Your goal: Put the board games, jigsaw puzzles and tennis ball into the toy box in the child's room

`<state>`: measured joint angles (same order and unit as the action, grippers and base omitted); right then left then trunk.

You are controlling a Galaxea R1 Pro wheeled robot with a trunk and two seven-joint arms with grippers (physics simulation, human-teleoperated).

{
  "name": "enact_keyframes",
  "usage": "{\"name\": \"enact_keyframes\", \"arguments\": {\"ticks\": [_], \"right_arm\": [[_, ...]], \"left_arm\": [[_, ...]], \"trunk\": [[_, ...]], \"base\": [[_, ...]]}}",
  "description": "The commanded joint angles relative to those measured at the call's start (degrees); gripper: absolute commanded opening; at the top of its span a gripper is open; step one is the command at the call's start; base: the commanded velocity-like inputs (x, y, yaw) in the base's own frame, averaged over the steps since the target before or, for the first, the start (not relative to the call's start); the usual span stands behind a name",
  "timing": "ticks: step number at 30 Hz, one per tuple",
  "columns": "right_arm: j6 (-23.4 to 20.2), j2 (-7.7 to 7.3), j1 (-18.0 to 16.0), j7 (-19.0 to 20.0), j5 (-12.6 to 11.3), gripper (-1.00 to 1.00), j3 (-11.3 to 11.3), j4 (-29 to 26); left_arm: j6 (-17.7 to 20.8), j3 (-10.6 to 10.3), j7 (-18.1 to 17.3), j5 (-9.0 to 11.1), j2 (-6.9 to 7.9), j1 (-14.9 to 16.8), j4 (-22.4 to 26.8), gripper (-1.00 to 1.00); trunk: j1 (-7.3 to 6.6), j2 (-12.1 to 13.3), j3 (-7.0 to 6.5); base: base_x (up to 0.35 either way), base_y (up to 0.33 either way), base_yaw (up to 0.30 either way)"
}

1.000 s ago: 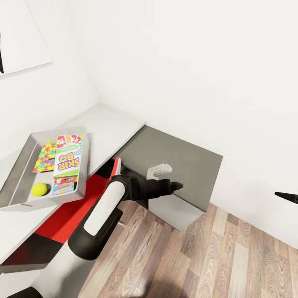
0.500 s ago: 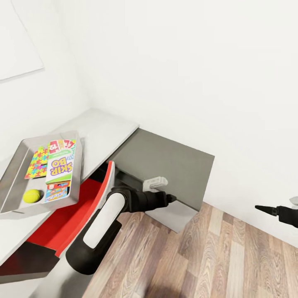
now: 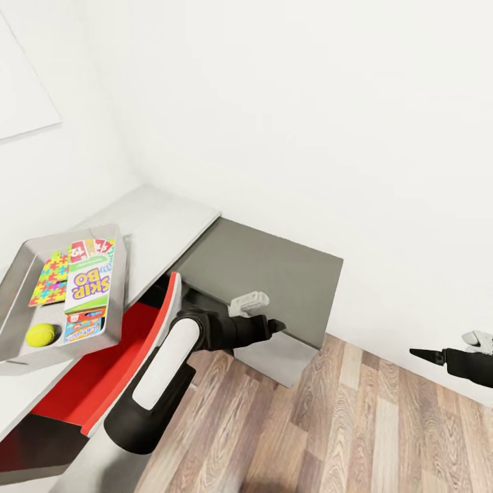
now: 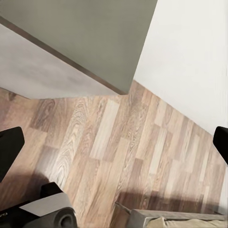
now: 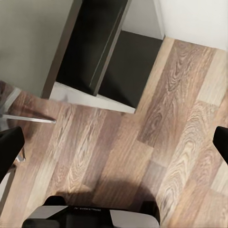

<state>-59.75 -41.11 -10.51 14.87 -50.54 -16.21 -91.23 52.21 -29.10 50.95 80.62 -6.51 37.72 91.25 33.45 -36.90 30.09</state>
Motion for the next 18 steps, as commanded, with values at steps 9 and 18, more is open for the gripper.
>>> {"name": "enact_keyframes", "arguments": {"ticks": [9,18], "right_arm": [[-0.2,2.73,-0.5,0.2,1.9,1.00,2.8,0.9],[-0.2,5.21,-0.7,-0.3,4.6,1.00,4.3,2.2]], "left_arm": [[0.1,1.0,-0.9,0.0,0.21,-0.8,0.0,1.00],[0.1,1.1,-1.3,-0.2,0.25,-1.0,-0.1,1.00]], "trunk": [[0.02,-0.1,-0.74],[0.02,-0.1,-1.55]], "base": [[0.000,0.000,-0.085],[-0.001,0.000,-0.070]]}}
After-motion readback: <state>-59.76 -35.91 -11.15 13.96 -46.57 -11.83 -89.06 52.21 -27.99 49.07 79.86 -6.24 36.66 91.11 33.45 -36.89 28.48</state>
